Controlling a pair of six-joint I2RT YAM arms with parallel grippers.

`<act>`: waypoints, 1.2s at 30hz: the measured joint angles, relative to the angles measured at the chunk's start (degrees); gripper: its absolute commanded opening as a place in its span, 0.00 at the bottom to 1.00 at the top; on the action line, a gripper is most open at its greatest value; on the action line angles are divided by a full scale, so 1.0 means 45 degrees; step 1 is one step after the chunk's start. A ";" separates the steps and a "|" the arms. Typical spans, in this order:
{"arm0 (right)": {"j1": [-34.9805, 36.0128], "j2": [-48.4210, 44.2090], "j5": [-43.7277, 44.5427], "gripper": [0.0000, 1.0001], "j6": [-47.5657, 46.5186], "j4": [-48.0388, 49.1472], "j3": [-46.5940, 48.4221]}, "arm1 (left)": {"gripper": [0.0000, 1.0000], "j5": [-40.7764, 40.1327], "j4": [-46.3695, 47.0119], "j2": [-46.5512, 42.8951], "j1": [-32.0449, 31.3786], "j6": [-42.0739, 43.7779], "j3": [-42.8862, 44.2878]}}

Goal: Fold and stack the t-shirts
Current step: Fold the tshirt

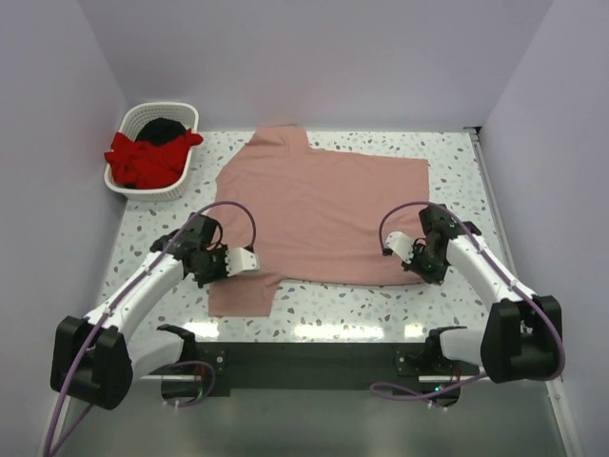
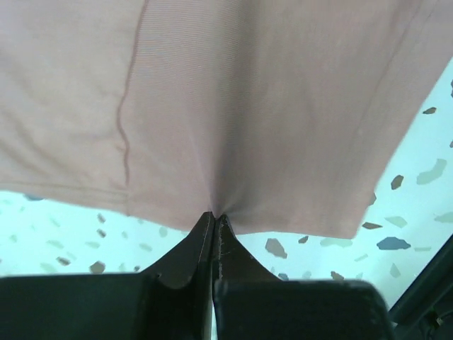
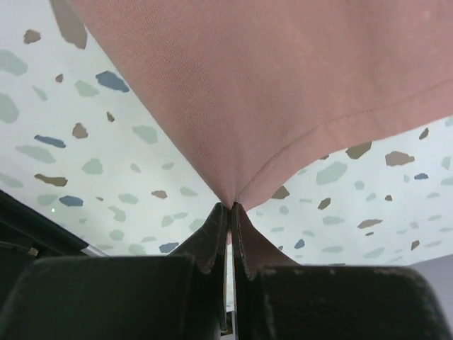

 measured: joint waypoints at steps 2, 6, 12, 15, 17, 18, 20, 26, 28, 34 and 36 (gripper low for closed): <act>0.0000 -0.0559 0.0005 0.00 -0.0044 -0.0374 -0.0005 | 0.00 0.0112 -0.0495 -0.0588 0.0078 -0.0010 0.0287; 0.0000 -0.1588 0.0010 0.00 -0.0131 -0.1059 -0.0063 | 0.00 0.0311 -0.1418 -0.1413 0.0131 -0.0044 0.0831; -0.0087 -0.2356 0.0010 0.00 -0.0350 -0.1889 -0.0117 | 0.00 0.0539 -0.2492 -0.1807 0.0291 -0.0253 0.1603; -0.0364 -0.1972 0.0005 0.00 -0.0432 -0.1991 0.0107 | 0.00 0.0622 -0.2531 -0.1399 0.0597 -0.0262 0.2181; -0.0583 -0.1287 -0.0015 0.00 -0.0471 -0.2064 0.0593 | 0.00 0.0675 -0.2501 -0.0680 0.0835 -0.0262 0.2807; -0.0641 -0.0957 -0.0024 0.00 -0.0481 -0.2045 0.0865 | 0.00 0.0695 -0.2487 -0.0165 0.0937 -0.0272 0.3211; -0.0753 -0.0107 -0.0083 0.00 -0.0486 -0.2016 0.1608 | 0.00 0.0729 -0.2370 0.0928 0.1083 -0.0282 0.4099; -0.0787 0.2152 -0.0097 0.00 -0.0515 -0.1642 0.3570 | 0.00 0.0743 -0.1812 0.3575 0.1428 -0.0287 0.6169; -0.0792 0.2681 -0.0083 0.00 -0.0554 -0.1462 0.3847 | 0.00 0.0738 -0.1695 0.4420 0.1545 -0.0291 0.6883; -0.0792 0.4075 0.0010 0.00 -0.0685 -0.1263 0.4677 | 0.00 0.0685 -0.1379 0.6402 0.1627 -0.0287 0.8675; -0.0792 0.4381 0.0039 0.00 -0.0709 -0.1200 0.4940 | 0.00 0.0675 -0.1345 0.6936 0.1627 -0.0282 0.9262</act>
